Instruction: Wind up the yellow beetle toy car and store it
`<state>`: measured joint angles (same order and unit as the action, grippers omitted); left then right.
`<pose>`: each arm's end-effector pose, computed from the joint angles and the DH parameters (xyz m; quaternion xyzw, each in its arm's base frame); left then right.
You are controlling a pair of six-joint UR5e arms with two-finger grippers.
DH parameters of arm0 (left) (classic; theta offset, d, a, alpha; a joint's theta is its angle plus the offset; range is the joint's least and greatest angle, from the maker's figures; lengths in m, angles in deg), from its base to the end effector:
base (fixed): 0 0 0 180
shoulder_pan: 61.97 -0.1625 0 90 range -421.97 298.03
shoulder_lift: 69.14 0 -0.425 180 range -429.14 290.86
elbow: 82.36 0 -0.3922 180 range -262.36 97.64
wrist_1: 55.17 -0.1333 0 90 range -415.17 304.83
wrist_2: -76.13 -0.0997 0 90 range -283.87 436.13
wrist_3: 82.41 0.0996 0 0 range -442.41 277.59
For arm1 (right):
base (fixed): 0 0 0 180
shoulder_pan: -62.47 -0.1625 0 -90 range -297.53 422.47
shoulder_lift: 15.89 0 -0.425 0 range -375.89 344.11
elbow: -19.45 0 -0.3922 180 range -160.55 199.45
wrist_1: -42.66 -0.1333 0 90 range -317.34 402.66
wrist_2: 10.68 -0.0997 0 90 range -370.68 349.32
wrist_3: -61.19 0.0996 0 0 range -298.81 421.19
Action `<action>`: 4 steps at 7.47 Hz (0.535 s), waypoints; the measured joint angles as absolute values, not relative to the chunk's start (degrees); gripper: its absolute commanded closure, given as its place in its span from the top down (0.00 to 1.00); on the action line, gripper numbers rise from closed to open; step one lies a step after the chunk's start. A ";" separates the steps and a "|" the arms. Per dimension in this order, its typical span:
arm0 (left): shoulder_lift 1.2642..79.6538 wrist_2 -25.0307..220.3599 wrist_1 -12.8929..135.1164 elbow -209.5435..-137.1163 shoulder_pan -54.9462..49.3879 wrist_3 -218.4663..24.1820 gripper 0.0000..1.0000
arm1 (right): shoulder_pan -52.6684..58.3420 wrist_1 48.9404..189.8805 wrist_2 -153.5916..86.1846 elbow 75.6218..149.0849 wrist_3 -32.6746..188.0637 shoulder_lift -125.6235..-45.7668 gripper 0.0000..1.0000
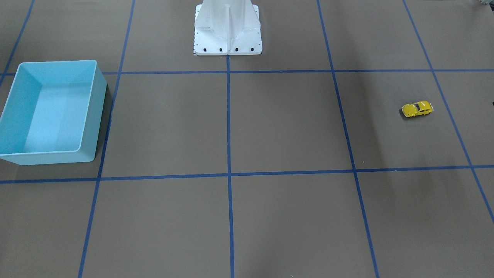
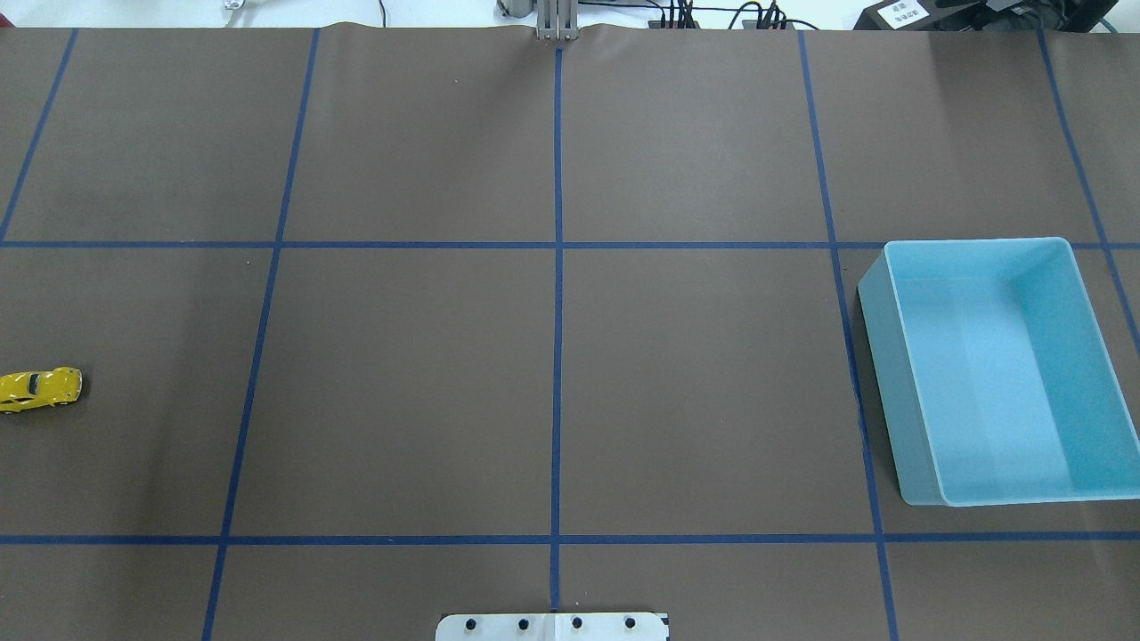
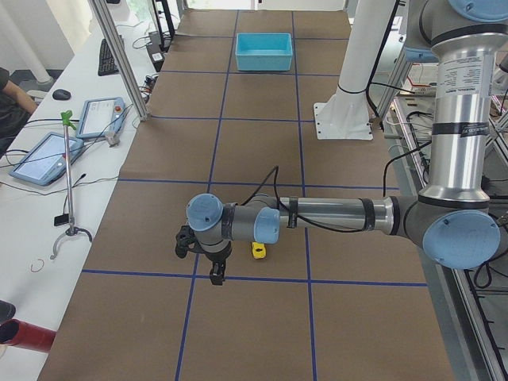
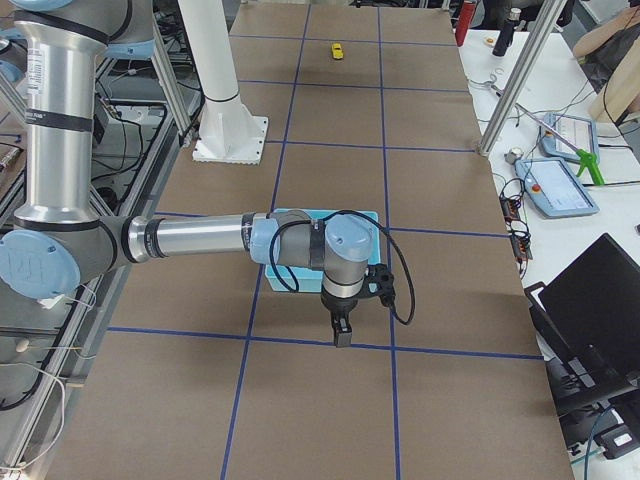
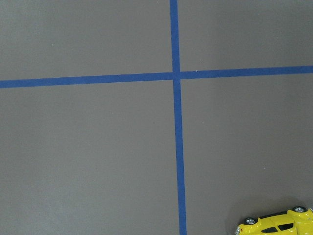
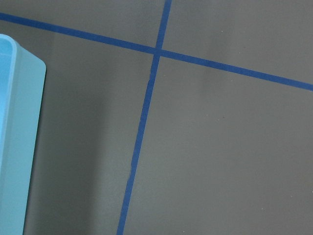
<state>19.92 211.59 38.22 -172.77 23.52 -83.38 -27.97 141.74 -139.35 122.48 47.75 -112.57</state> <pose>-0.0237 -0.4917 0.6559 0.0045 0.3869 0.0381 0.9213 0.0744 -0.4357 0.6237 0.0177 -0.3313 -0.0990 0.9382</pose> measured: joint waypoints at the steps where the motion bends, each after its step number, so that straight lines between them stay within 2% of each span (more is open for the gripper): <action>1: 19.89 211.30 39.01 -172.82 23.49 -83.36 1.00 | -28.01 141.75 -139.35 122.51 47.75 -112.57 1.00; 4: 18.89 210.95 49.71 -172.46 23.36 -83.00 1.00 | -28.14 141.79 -139.35 122.53 47.75 -112.65 1.00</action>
